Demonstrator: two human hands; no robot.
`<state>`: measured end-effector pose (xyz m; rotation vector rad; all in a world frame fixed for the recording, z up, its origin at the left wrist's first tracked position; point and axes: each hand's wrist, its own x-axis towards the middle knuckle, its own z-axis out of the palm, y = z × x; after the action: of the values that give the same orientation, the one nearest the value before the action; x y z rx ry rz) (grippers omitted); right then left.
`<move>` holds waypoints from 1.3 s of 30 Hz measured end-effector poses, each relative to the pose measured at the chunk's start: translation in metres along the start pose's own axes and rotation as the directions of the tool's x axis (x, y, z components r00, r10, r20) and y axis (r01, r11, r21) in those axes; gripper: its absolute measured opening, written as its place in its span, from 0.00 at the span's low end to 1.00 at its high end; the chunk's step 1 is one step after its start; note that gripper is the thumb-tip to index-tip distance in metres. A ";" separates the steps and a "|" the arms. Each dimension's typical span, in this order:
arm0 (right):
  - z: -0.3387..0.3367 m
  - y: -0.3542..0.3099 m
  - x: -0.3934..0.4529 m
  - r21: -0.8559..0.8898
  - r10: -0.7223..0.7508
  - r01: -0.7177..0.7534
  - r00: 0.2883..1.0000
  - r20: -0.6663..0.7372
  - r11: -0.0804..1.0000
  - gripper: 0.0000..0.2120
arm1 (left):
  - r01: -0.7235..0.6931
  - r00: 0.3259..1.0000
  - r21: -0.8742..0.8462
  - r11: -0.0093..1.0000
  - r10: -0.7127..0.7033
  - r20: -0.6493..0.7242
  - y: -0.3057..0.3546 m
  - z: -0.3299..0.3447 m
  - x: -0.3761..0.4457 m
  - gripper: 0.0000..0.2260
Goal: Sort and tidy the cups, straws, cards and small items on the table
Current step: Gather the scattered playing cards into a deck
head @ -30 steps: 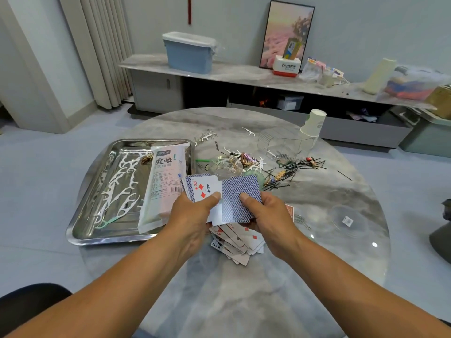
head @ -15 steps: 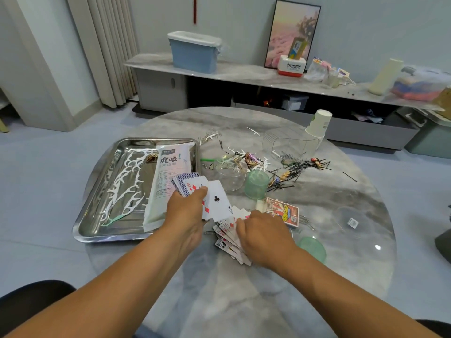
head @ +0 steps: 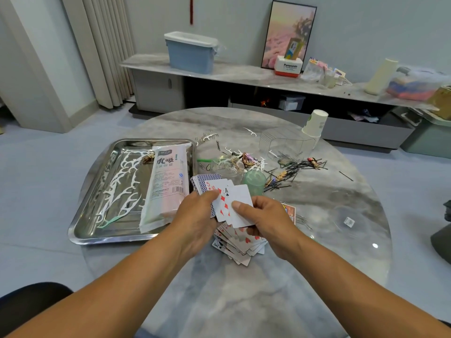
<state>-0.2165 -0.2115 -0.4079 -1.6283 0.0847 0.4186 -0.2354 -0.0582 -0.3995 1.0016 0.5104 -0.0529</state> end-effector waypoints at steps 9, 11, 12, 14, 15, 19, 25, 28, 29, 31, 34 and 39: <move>-0.004 -0.002 0.002 -0.116 -0.008 -0.003 0.996 -0.093 0.993 0.06 | -0.081 0.988 0.015 0.997 0.082 -0.130 -0.002 -0.007 0.006 0.05; -0.008 0.002 0.005 -0.317 -0.012 -0.029 0.992 -0.128 0.948 0.11 | -0.066 0.981 -0.034 0.997 0.059 -0.185 0.003 -0.010 0.008 0.04; -0.009 0.006 0.005 -0.467 -0.027 -0.032 0.993 -0.119 0.883 0.14 | -0.057 0.979 -0.069 0.996 0.042 -0.200 0.005 -0.010 0.009 0.06; -0.009 0.016 0.006 -0.739 -0.050 -0.031 0.995 -0.086 0.673 0.20 | -0.050 0.978 -0.100 0.994 0.029 -0.206 0.010 -0.011 0.010 0.07; -0.008 0.020 0.005 -0.834 -0.070 -0.032 0.994 -0.085 0.551 0.22 | -0.054 0.979 -0.095 0.994 0.034 -0.202 0.010 -0.010 0.009 0.07; -0.005 0.027 0.002 -0.987 -0.232 -0.008 0.972 -0.045 0.160 0.18 | -0.064 0.985 -0.038 0.997 0.057 -0.160 0.007 -0.008 0.006 0.09; 0.005 0.011 0.000 -0.579 -0.295 0.179 0.949 -0.114 0.796 0.16 | -0.086 0.992 0.031 0.996 0.089 -0.094 0.006 -0.009 0.000 0.12; 0.010 0.004 -0.001 -0.143 -0.145 0.151 0.988 0.054 0.978 0.10 | -0.095 0.995 0.082 0.992 0.098 -0.032 0.003 -0.008 -0.003 0.11; 0.011 0.005 -0.002 -0.119 -0.145 0.154 0.986 0.079 0.981 0.09 | -0.095 0.995 0.084 0.992 0.097 -0.014 0.002 -0.007 -0.004 0.11; 0.010 0.007 -0.001 -0.098 -0.141 0.145 0.989 0.052 0.985 0.09 | -0.090 0.996 0.066 0.994 0.088 0.025 0.000 -0.005 -0.004 0.08; 0.005 0.007 0.002 -0.010 -0.099 0.099 0.995 -0.011 0.995 0.10 | -0.030 0.998 -0.029 0.999 0.031 0.057 0.001 -0.002 -0.004 0.06; 0.001 0.004 0.002 0.060 -0.067 0.067 0.998 0.009 0.996 0.11 | -0.076 0.996 0.041 0.996 0.074 0.050 0.001 -0.001 -0.003 0.07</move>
<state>-0.2160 -0.2105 -0.4119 -1.5656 0.0336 0.3703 -0.2384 -0.0574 -0.3984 1.0579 0.4282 -0.0217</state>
